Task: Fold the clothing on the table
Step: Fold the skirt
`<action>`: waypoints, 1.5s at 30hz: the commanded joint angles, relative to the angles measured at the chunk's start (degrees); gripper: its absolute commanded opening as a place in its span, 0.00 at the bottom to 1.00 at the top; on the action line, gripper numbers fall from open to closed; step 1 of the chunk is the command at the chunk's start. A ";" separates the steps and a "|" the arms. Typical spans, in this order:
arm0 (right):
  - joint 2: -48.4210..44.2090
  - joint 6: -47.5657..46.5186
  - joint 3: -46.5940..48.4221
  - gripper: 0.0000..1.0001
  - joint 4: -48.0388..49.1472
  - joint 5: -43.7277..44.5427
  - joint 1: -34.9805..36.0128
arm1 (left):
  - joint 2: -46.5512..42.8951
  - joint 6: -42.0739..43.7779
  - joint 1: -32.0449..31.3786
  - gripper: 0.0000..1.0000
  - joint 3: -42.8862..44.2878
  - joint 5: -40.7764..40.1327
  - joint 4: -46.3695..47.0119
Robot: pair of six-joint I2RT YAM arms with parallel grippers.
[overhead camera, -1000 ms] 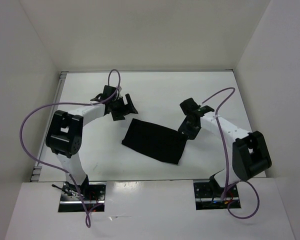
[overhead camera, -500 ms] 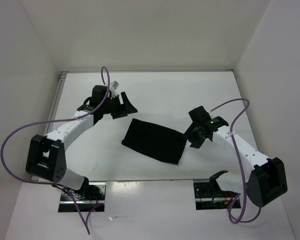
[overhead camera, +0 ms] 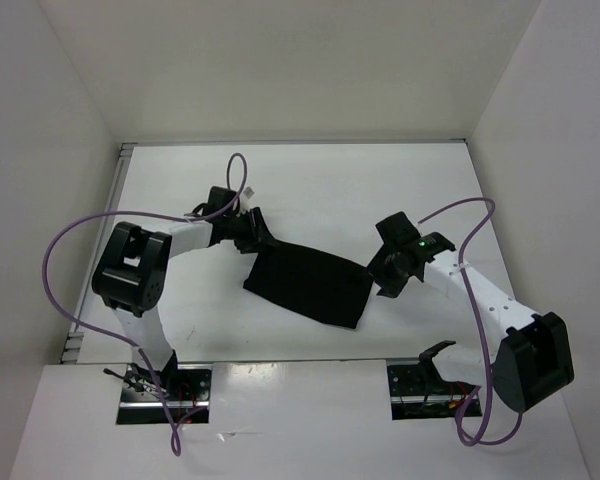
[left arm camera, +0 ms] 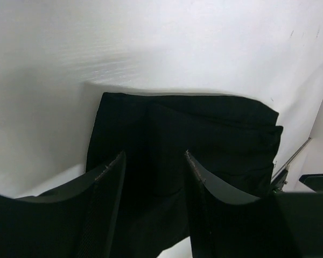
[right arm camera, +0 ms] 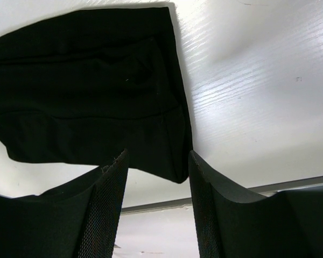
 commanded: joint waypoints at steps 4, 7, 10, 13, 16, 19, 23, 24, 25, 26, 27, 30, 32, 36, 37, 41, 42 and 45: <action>-2.02 0.75 0.75 0.54 -0.98 0.82 0.60 | 3.24 0.18 -0.47 0.46 2.58 4.60 6.71; -2.02 0.75 0.75 0.54 -1.50 0.82 0.60 | 5.87 0.18 -1.00 0.34 3.98 5.12 7.32; -1.49 0.75 0.75 0.54 -1.50 0.82 0.60 | 6.67 -0.44 -1.00 0.05 4.61 6.44 8.64; -1.49 0.75 1.28 0.54 -2.02 1.43 0.60 | 4.41 -0.96 -1.00 0.00 3.65 5.22 8.64; -1.49 0.75 1.28 0.54 -2.03 1.43 0.60 | -3.22 -0.96 -1.00 0.00 -0.03 0.83 8.64; -1.49 0.23 0.67 0.54 -0.98 1.43 0.60 | -10.01 -0.96 -1.00 0.00 -2.95 -4.18 8.64; -0.36 0.22 0.66 0.54 -0.36 0.90 0.60 | -10.13 0.08 -1.00 0.00 -2.61 -4.90 8.12; -0.35 -0.30 0.66 0.54 -0.36 0.38 0.60 | -7.68 0.09 -1.00 0.00 -1.99 -4.11 7.33; 0.17 -0.30 0.66 0.54 0.16 0.38 0.60 | -6.26 0.09 -1.00 0.02 -1.99 -3.50 6.80; 0.18 -0.30 0.66 0.54 0.17 0.38 0.60 | -3.55 0.09 -1.00 0.05 -1.29 -3.49 6.80; 0.18 -0.83 0.66 0.54 0.17 -0.23 0.60 | -2.39 -0.61 -1.00 0.27 -1.28 -3.49 6.80; 0.18 -1.36 0.66 0.54 0.69 -0.77 0.60 | -0.62 -2.71 -1.00 0.62 -0.76 -6.81 4.96; 0.18 -1.36 -0.03 0.54 0.69 -1.29 0.60 | -2.45 -3.51 -1.00 0.71 -0.76 -12.96 1.98; -0.44 -0.66 -2.93 0.54 3.94 -4.71 1.13 | -10.80 -4.91 -1.00 0.75 -0.76 -24.21 -3.47; -0.44 -0.66 -4.16 0.54 4.73 -6.20 1.13 | -12.56 -4.31 -1.00 0.75 -0.76 -25.19 -4.27; 1.22 -0.66 -5.40 0.54 9.82 -8.22 1.13 | -22.39 -3.60 -1.52 0.75 -1.28 -21.88 -6.73; 2.01 -1.18 -5.40 0.54 10.70 -8.76 1.13 | -23.72 -3.60 -2.22 0.75 -1.28 -20.55 -7.35; 6.31 -1.71 -5.40 0.54 12.29 -9.38 1.65 | -27.42 -4.74 -2.84 0.69 -2.86 -11.80 -5.43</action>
